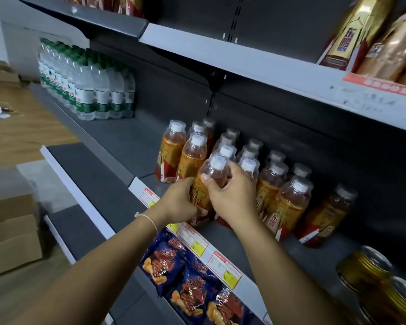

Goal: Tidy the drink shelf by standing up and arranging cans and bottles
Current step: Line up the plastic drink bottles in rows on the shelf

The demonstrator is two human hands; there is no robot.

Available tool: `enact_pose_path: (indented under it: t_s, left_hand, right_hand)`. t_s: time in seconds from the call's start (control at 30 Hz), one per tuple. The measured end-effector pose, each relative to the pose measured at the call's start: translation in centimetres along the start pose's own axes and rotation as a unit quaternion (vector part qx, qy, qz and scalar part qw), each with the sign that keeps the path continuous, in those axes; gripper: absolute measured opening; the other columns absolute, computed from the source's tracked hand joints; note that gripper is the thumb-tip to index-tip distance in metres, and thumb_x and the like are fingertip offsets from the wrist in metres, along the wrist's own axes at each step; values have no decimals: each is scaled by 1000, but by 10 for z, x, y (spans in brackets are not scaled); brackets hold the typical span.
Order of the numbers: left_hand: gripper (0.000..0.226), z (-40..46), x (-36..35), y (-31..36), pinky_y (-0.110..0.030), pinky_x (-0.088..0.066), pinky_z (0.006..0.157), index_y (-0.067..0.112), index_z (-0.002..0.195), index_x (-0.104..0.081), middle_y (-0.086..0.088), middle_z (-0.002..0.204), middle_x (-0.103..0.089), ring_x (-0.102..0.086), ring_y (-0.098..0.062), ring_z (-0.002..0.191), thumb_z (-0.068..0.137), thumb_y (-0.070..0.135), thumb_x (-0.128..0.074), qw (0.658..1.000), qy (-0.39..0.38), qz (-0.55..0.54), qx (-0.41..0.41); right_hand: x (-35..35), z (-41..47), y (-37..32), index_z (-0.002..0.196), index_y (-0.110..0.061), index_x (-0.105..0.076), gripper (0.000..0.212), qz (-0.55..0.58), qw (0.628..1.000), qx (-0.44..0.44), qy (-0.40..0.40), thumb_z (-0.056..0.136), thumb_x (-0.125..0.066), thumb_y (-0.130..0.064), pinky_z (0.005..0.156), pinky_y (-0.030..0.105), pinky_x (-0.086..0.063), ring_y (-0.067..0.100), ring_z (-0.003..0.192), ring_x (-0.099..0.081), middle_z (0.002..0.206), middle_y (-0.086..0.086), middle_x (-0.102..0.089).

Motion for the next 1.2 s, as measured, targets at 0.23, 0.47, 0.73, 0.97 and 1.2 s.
enact_pose_path:
  t_s: [0.23,0.47,0.73,0.97,1.2]
  left_hand:
    - [50,0,-2,-12,-24,-49,77,22,110,-51,9,98,-58,-58,-12,93,70,24,-82,1000,4,18,19]
    - [38,-7,-2,-11,-28,-51,73,17,103,-56,0,98,-60,-59,-17,88,76,32,-78,991,-28,127,42]
    - [20,-32,25,41,-34,-55,70,12,90,-72,-4,90,-67,-62,-23,84,91,19,-53,969,-67,239,17]
    - [19,-55,-11,132,-17,-45,63,14,94,-69,-1,90,-67,-60,-15,81,91,9,-51,986,-44,149,-68]
    - [39,-85,-105,223,-20,-42,90,12,134,-52,-9,127,-62,-58,-25,117,96,17,-55,987,-46,71,-138]
  right_hand:
    - [-7,-5,-9,149,-19,-44,77,-63,997,18,35,87,-68,-57,105,36,-47,23,131,-54,142,3,-59]
    - [-5,-13,-3,150,-18,-43,76,-35,999,9,37,88,-69,-52,98,45,-54,23,122,-61,140,5,-59]
    - [37,-34,13,144,-19,-51,53,19,998,4,60,94,-65,-28,94,38,-57,7,105,-64,134,2,-62]
    - [127,-65,44,138,-17,-57,46,-18,995,-16,101,92,-64,-21,97,40,-55,15,105,-66,127,5,-66]
    - [242,-127,91,138,-13,-57,42,-76,986,-47,139,96,-57,-18,104,37,-49,24,116,-64,131,10,-64]
Point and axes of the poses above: each hand's wrist, its own z-axis towards the middle knuckle, its own x-axis out of the back of the hand, y = z × x, the point moved 9 cm from there along z, towards the middle knuckle
